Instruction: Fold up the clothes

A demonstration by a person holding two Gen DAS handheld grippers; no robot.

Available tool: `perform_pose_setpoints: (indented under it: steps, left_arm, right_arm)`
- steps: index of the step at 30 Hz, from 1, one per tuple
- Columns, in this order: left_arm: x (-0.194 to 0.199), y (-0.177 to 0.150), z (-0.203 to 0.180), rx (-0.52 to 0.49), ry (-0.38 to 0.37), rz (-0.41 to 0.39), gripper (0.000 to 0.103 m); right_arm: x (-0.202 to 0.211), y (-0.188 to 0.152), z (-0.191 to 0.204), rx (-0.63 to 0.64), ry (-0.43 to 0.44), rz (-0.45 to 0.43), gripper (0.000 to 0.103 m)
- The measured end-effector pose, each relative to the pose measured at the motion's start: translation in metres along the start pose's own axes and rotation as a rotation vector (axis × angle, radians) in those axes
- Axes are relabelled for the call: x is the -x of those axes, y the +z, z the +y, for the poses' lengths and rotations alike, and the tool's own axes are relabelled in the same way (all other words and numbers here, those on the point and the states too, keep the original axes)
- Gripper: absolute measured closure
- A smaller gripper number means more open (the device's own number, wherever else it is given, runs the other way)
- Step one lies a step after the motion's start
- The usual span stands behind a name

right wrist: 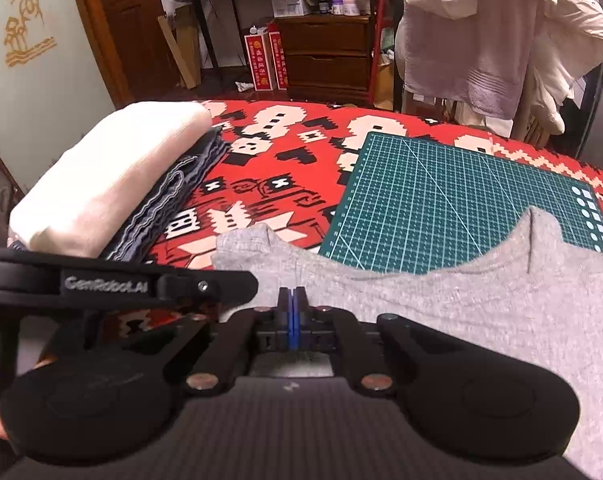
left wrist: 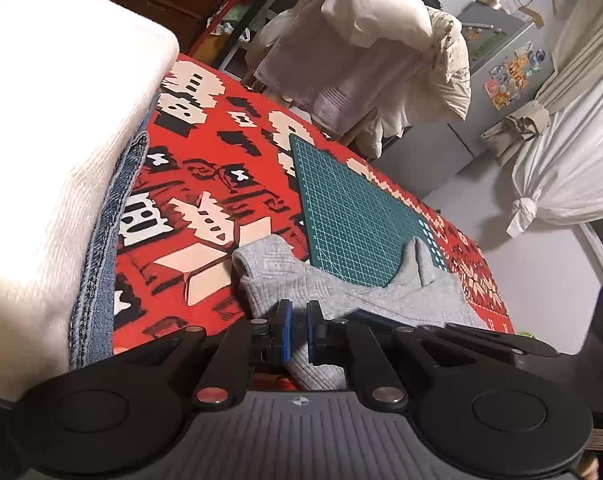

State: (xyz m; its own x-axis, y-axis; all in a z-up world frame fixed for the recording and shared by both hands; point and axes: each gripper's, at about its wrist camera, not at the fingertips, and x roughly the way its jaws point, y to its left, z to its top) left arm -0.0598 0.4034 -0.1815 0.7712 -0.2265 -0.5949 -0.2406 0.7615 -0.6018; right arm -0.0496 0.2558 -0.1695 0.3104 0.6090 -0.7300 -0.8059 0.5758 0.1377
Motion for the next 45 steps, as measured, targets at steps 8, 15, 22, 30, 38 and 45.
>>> perform_pose_setpoints:
  steps: [8,15,22,30,38,45]
  left_arm:
    - [0.001,-0.001,0.001,-0.003,-0.002,-0.003,0.096]
    - [0.002,-0.002,0.002,0.003,-0.001,-0.006,0.096]
    - [0.003,-0.001,0.002,0.011,0.002,-0.01,0.096]
    - [0.005,-0.002,-0.002,0.001,0.0,-0.014,0.096]
    - [0.007,-0.002,-0.001,0.004,0.006,-0.016,0.096]
    - [0.01,-0.003,-0.001,-0.006,0.007,-0.017,0.096]
  right_arm:
    - [0.031,-0.03,-0.007,-0.034,0.004,0.034,0.101]
    - [0.068,-0.066,-0.02,-0.055,-0.024,0.074,0.102]
    - [0.097,-0.096,-0.029,-0.094,-0.052,0.098,0.101]
    - [0.097,-0.09,0.002,-0.041,-0.028,0.052,0.099]
    - [0.097,-0.098,0.011,-0.043,-0.022,0.062,0.099]
    - [0.105,-0.105,0.015,-0.023,-0.033,0.06,0.099]
